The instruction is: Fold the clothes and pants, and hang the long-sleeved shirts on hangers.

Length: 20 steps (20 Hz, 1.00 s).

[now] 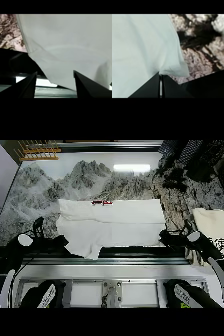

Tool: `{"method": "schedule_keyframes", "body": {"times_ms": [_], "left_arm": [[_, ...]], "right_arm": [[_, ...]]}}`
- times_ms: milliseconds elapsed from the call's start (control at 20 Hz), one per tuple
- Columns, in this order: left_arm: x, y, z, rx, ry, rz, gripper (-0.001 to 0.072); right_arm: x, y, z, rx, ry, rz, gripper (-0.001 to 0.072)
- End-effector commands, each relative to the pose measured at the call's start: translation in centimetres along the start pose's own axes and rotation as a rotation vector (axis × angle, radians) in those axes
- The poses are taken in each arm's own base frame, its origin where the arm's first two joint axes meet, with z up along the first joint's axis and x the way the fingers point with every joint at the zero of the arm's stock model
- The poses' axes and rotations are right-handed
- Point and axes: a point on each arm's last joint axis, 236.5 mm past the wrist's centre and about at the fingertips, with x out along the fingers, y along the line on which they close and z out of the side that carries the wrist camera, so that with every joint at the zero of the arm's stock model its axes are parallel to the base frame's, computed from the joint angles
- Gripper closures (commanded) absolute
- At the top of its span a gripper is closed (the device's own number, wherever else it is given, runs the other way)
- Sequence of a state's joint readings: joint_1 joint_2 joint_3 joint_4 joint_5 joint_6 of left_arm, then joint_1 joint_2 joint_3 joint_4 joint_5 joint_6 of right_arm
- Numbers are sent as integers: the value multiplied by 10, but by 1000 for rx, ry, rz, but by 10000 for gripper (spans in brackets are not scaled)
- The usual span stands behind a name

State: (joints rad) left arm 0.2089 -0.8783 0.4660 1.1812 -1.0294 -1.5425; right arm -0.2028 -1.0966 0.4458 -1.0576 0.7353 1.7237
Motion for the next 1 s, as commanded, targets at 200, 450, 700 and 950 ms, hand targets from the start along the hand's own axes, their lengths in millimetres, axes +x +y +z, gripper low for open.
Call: {"method": "schedule_keyframes", "body": {"times_ms": [200,450,700,950], "left_arm": [[45,8,-37,-137,257,-1,230],[60,-25,-43,-33,254,-24,231],[44,-45,-47,72,209,-41,700],[-16,-22,-67,86,224,-15,700]], "right_arm": [[1,2,-2,-21,5,-1,700],[1,2,-2,-20,5,0,699],[-12,10,3,-88,1,6,700],[-70,-18,-3,-312,109,-206,700]]}}
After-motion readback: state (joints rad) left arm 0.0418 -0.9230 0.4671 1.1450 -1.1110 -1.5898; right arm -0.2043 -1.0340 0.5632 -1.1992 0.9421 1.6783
